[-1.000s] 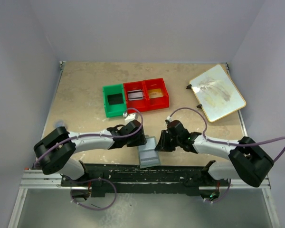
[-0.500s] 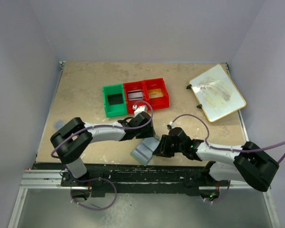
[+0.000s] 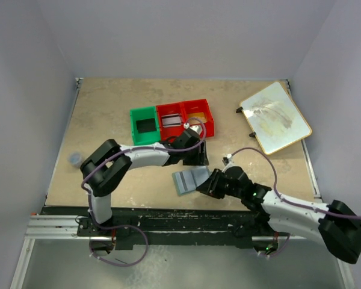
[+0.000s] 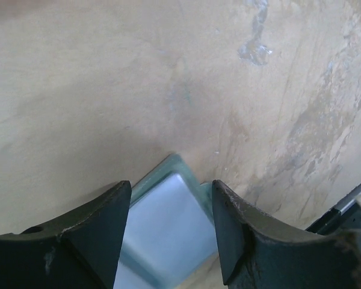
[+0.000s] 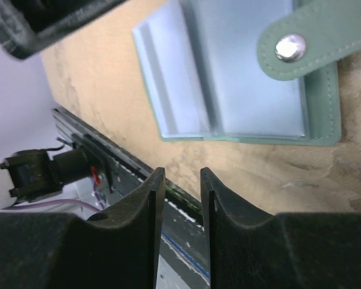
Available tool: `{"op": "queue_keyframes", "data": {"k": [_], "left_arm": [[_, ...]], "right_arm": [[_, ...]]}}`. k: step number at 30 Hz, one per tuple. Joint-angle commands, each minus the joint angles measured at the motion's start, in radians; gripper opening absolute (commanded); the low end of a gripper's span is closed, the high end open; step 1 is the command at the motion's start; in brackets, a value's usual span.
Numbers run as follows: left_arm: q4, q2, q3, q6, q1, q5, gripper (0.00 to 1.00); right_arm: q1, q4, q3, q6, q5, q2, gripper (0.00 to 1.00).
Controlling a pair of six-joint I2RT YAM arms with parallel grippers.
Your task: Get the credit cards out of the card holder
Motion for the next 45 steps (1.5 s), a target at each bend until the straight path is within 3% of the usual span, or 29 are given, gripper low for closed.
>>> {"op": "queue_keyframes", "data": {"k": [1, 5, 8, 10, 14, 19, 30, 45], "left_arm": [[-0.088, -0.202, -0.001, 0.068, 0.073, -0.077, 0.56], [-0.166, -0.385, -0.048, 0.054, 0.091, -0.236, 0.58], [-0.185, -0.512, -0.138, -0.004, 0.091, -0.350, 0.58], [-0.199, -0.579, -0.219, -0.037, 0.092, -0.397, 0.58], [-0.218, -0.680, -0.338, -0.099, 0.092, -0.425, 0.58], [-0.229, -0.763, -0.416, -0.137, 0.092, -0.414, 0.58], [-0.248, -0.774, -0.423, -0.116, 0.092, -0.374, 0.58], [-0.178, -0.710, -0.407, -0.086, 0.091, -0.251, 0.58]], "right_arm": [[0.006, -0.119, 0.047, -0.014, 0.119, -0.137, 0.33], [0.006, -0.078, 0.066, -0.059, 0.110, -0.151, 0.36], [0.006, -0.128, 0.178, -0.181, 0.157, -0.043, 0.49], [0.006, -0.151, 0.260, -0.233, 0.158, 0.051, 0.49], [0.006, -0.180, 0.398, -0.280, 0.096, 0.238, 0.38], [0.005, -0.177, 0.450, -0.265, 0.085, 0.364, 0.36], [-0.008, -0.212, 0.486, -0.258, 0.080, 0.508, 0.36], [-0.036, -0.216, 0.424, -0.240, 0.081, 0.507, 0.38]]}}
